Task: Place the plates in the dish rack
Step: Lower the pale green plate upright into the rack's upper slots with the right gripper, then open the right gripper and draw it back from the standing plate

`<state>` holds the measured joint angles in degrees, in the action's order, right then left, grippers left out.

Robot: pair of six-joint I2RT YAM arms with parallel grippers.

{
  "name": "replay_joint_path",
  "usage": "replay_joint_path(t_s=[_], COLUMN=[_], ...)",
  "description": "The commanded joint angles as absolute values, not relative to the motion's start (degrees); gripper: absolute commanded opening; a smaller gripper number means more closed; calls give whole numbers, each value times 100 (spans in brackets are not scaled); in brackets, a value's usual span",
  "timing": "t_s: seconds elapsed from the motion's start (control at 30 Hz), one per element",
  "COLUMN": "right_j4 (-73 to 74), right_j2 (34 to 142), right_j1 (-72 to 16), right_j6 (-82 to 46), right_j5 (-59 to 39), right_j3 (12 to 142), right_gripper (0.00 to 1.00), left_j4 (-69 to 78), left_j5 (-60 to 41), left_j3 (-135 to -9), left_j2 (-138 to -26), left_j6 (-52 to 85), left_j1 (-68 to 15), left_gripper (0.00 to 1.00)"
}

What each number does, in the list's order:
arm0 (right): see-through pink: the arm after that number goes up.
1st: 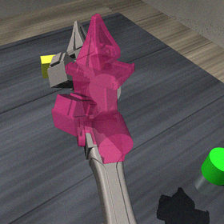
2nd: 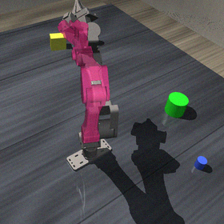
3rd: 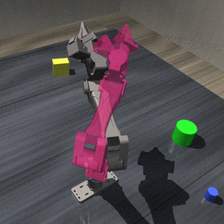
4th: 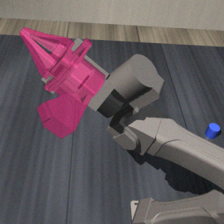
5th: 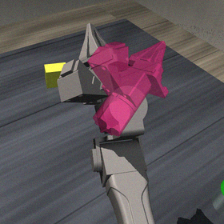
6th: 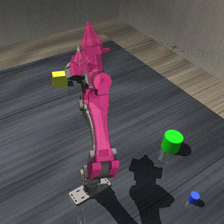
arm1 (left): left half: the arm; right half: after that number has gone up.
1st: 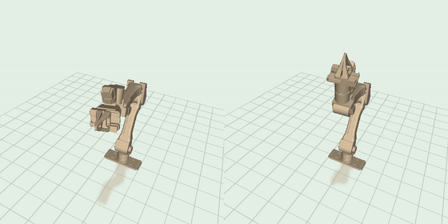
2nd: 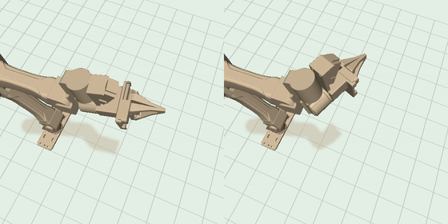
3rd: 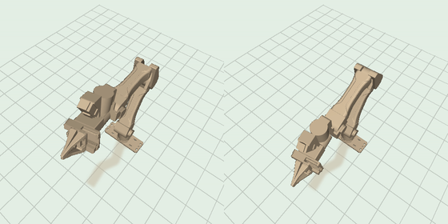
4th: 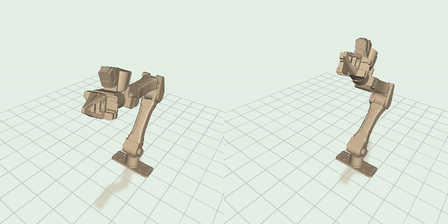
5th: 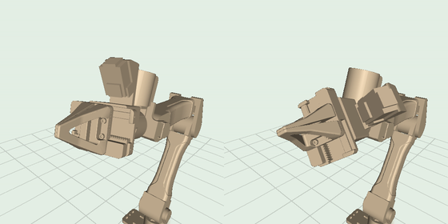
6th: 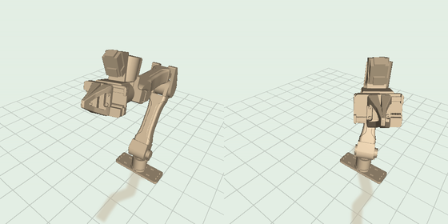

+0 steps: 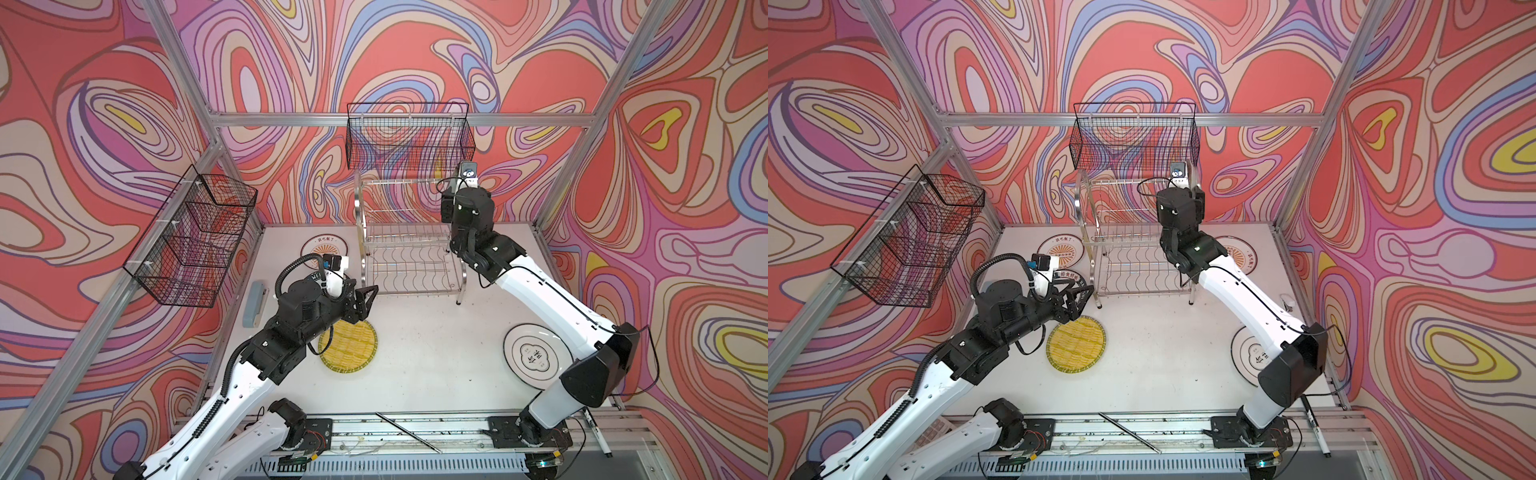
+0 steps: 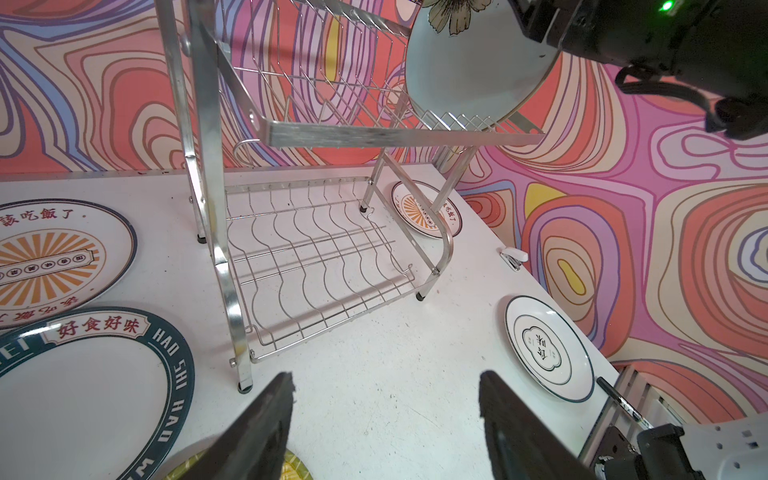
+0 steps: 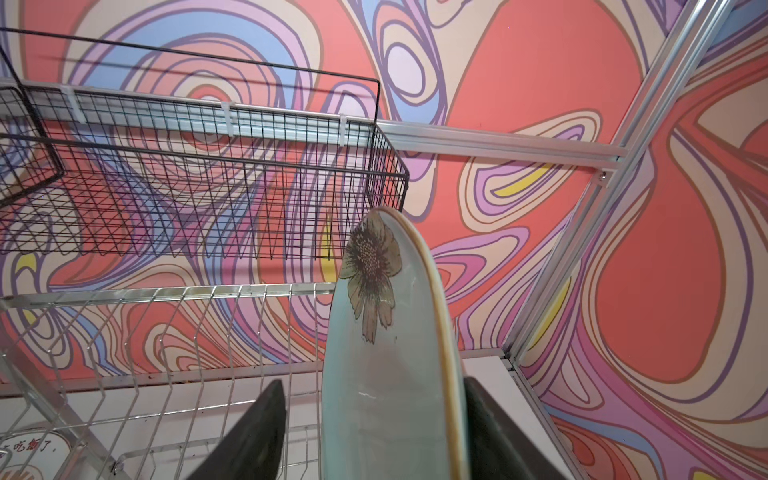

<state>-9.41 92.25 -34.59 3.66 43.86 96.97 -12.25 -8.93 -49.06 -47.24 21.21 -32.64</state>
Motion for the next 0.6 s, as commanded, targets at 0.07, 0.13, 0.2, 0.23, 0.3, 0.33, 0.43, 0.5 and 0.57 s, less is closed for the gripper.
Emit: replay_joint_path(t_s=[0.07,0.13,0.2,0.23,0.3,0.33,0.43,0.5,0.57], right_j4=[-888,-931,-958,-967,-978,-984,-970,-945,-863], right_j2=[8831,8757,8680,8633,8544,8498,8364,8270,8175], right_j1=[-3498,-3501,-3499,-3498,-3502,-3498,-3499,-3499,-3498], right_j6=[444,431,412,400,379,368,326,311,307], right_j5=[3891,3834,3773,3730,3651,3600,3482,3409,3292], right_j3=[9909,9893,9855,9823,9758,9721,9604,9520,9403], right_gripper=[70,71,72,72,74,74,77,79,82], left_j4=[-1160,-1151,-1148,-1143,-1135,-1128,-1091,-1073,-1049], left_j5=[-862,-861,-855,-857,-849,-846,-852,-852,-846], left_j3=[-4896,-4904,-4917,-4922,-4922,-4914,-4920,-4913,-4913], left_j2=[-4667,-4676,-4684,-4685,-4685,-4684,-4693,-4702,-4719], left_j6=[2039,2039,2037,2030,2031,2030,2030,2021,2014], left_j1=[-3283,-3282,-3283,-3279,-3279,-3281,-3280,-3279,-3281], left_gripper=[73,73,73,73,73,73,73,73,73])
